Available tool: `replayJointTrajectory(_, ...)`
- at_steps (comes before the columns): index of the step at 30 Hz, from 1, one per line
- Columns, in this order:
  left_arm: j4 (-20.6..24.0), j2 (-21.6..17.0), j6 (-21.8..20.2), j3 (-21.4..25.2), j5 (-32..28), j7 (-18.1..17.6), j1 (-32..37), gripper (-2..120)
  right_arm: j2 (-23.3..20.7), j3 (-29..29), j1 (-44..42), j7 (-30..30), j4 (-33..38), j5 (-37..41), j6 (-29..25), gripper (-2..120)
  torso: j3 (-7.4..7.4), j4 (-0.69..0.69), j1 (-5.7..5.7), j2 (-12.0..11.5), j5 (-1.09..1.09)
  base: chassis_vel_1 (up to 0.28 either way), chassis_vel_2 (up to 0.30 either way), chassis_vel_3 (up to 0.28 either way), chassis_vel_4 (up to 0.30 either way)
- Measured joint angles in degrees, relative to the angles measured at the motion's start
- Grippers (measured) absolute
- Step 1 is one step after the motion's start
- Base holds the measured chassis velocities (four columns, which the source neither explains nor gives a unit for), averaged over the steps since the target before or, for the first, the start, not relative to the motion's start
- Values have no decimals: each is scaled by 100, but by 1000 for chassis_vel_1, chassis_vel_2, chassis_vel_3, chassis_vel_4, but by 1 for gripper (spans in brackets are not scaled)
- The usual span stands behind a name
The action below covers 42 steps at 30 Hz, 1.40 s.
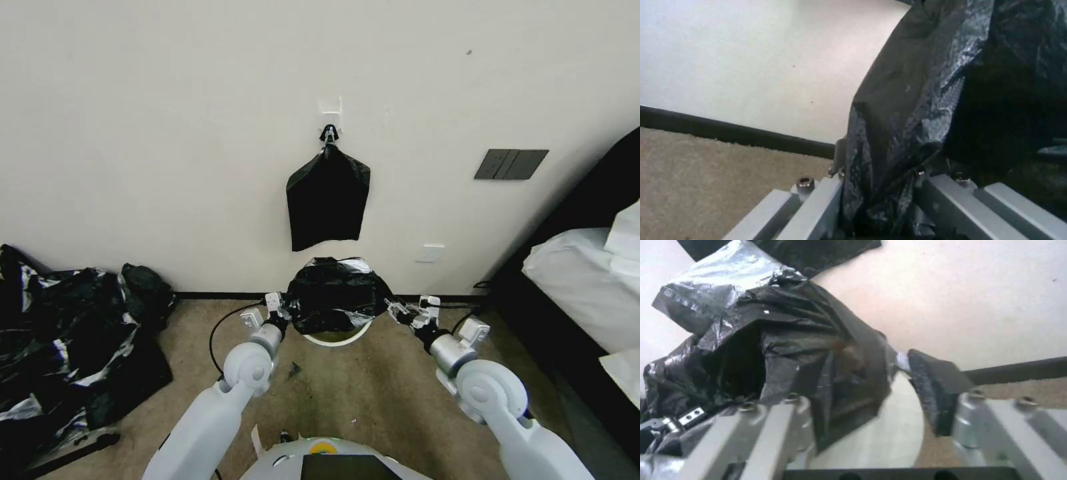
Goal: Place a trash bag onto the trash bin.
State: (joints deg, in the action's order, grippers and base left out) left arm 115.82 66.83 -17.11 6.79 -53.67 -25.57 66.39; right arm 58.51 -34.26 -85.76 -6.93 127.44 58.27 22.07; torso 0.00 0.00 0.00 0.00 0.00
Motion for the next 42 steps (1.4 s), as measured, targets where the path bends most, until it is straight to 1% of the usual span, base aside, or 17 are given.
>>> replayJointTrajectory(2,-15,0,7,14,13,-39,-1,3,-4,-69,-89,48,58,-33,-32,58,0,0,0,0,0,0,0,0,0)
replayJointTrajectory(4,-20,0,8,16,17,-61,0,3,-11,-71,-113,58,88,-47,-70,61,0,-1,0,0,0,0,0,0,0)
replayJointTrajectory(6,-37,5,8,15,30,-129,0,3,-38,-48,-154,69,201,-51,-177,73,0,0,0,0,-1,0,0,0,0)
replayJointTrajectory(8,-45,6,8,16,31,-145,0,3,-45,-44,-156,79,248,-49,-217,75,0,0,0,0,0,0,0,0,0)
replayJointTrajectory(10,-77,7,7,16,45,-181,-13,3,-117,-58,-119,92,428,-39,-294,87,0,-1,0,0,-1,0,0,0,0)
replayJointTrajectory(11,-77,7,7,16,45,-181,-13,3,-117,-58,-119,92,428,-39,-294,87,0,-1,0,0,-1,0,0,0,0)
replayJointTrajectory(13,-77,-17,-5,5,113,-191,-14,3,-266,-65,-6,130,599,-158,-337,96,0,-1,0,0,0,0,0,0,0)
replayJointTrajectory(15,-66,-40,-10,-13,211,-170,-5,3,-387,-42,100,217,659,-303,-363,99,0,-1,0,0,-1,0,0,0,0)
replayJointTrajectory(18,-40,-84,-5,-46,552,-25,27,3,-712,212,447,347,706,-690,-394,100,0,0,0,0,-1,0,0,0,0)
replayJointTrajectory(20,-21,-146,65,-103,1030,145,66,3,-1203,695,1001,429,578,-1279,-548,100,0,4,0,0,-1,0,0,0,0)
replayJointTrajectory(21,-20,-168,107,-120,1254,214,78,3,-1432,878,1232,492,501,-1495,-550,100,1,2,0,0,1,0,0,0,0)
replayJointTrajectory(22,-17,-183,181,-143,1541,292,90,3,-1698,1050,1533,630,427,-1712,-476,100,0,2,0,0,2,0,0,0,0)
replayJointTrajectory(26,3,-229,374,-181,2218,494,114,3,-2216,1453,2215,894,343,-1947,-71,100,0,2,0,0,0,0,0,0,0)
replayJointTrajectory(30,34,-260,453,-209,2577,593,134,3,-2526,1849,2468,1014,354,-2147,70,99,0,1,0,0,0,0,0,0,0)
replayJointTrajectory(36,70,-247,515,-259,2828,643,159,3,-2648,2233,2545,1071,378,-2417,219,92,0,-1,0,0,0,0,0,0,0)
replayJointTrajectory(40,101,-246,518,-281,2880,643,163,3,-2645,2396,2638,1071,353,-2493,261,85,0,-1,0,0,-1,0,0,0,0)
replayJointTrajectory(42,141,-247,520,-290,2913,643,177,3,-2631,2573,2735,1064,293,-2507,262,76,0,1,0,0,0,0,0,0,0)
